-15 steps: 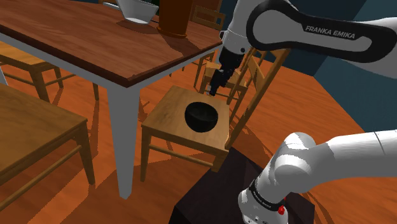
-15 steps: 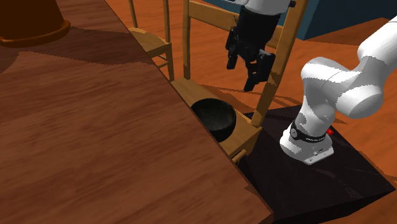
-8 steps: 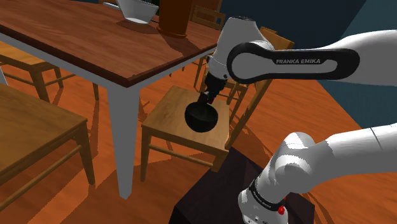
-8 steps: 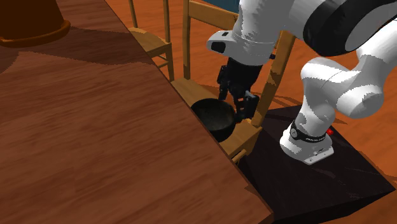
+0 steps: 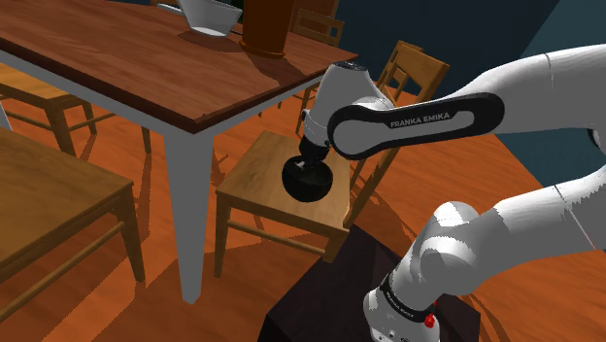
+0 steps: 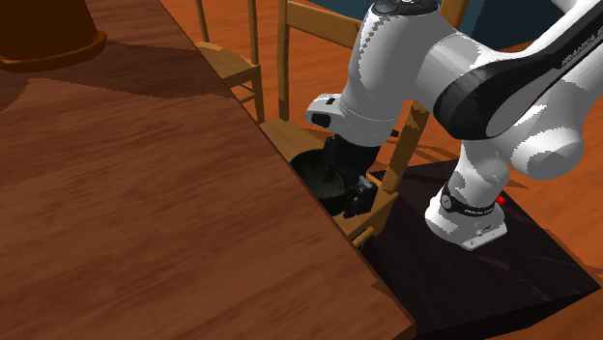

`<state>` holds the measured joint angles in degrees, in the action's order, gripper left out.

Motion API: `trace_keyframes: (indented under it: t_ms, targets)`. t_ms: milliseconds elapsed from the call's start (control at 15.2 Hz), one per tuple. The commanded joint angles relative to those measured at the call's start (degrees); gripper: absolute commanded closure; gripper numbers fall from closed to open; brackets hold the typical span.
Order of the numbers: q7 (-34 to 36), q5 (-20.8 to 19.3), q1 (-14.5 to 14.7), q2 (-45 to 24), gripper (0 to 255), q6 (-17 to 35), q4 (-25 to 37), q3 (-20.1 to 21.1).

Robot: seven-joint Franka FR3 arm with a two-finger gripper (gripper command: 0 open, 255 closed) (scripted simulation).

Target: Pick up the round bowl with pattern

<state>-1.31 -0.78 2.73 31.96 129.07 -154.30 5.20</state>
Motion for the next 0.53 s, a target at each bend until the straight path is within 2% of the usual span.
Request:
trace_keyframes:
  t_ms: [0, 264, 330, 462]
  targets:
    - [0.22, -0.02, 0.0, -0.86, 0, 2.01, -1.11, 0.17]
    - [0.33, -0.08, -0.04, -1.59, 0, 3.51, -1.88, 0.25]
    - [0.34, -0.07, -0.04, -1.61, 255, 3.51, -1.86, 0.25]
    - [0.31, -0.09, -0.05, -1.6, 255, 3.48, -1.84, 0.23]
